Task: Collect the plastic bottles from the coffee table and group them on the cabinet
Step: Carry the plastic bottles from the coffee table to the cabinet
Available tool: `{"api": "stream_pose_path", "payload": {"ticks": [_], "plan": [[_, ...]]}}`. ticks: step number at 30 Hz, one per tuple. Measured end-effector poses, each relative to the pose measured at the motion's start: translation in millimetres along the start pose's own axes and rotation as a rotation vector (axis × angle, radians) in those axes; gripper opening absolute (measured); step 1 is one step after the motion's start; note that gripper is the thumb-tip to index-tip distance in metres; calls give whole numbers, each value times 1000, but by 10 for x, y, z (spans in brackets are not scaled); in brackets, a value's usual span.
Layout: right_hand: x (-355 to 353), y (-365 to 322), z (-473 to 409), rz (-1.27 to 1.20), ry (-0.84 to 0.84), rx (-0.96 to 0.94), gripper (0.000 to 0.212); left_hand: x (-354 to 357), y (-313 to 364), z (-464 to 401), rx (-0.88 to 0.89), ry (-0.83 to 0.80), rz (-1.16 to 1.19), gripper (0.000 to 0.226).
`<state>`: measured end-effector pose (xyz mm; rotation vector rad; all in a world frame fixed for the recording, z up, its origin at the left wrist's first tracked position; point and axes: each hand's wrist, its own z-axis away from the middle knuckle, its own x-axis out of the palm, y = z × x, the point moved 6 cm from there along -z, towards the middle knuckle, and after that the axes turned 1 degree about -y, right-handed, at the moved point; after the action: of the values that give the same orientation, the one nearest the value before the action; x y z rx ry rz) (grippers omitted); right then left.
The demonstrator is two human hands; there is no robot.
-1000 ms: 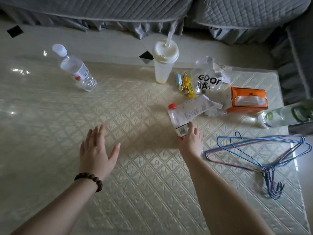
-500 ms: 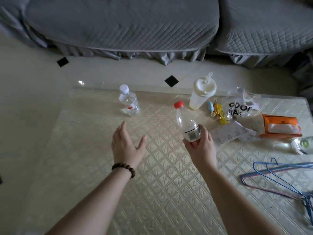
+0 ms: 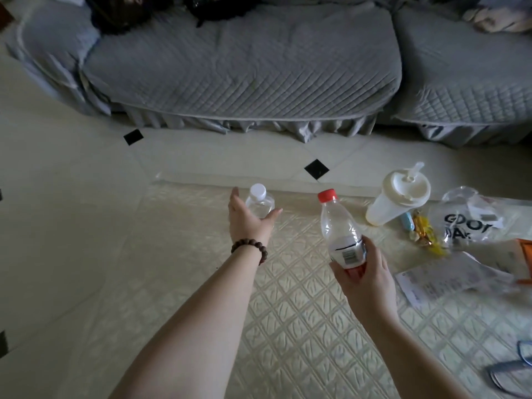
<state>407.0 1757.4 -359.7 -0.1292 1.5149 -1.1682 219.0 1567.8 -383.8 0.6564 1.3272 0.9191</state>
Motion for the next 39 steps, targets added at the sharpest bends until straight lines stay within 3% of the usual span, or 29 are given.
{"api": "stream_pose_path", "payload": {"ticks": [5,16,27,39], "plan": [[52,-1,-67,-2,-12,2,75,14,-100,-133,31,-25,-85,69],[-337,-335,68,-82,29,-9,73,-508,424,364,191,-21,-139,67],[-1842,-1074,711,-90,135,-18,77,-1212,2097,1751,436,-93,-81,59],[-3075,-916,1532,-147,318,11,75,-1158,3053,2860,577,-182,-32,60]]}}
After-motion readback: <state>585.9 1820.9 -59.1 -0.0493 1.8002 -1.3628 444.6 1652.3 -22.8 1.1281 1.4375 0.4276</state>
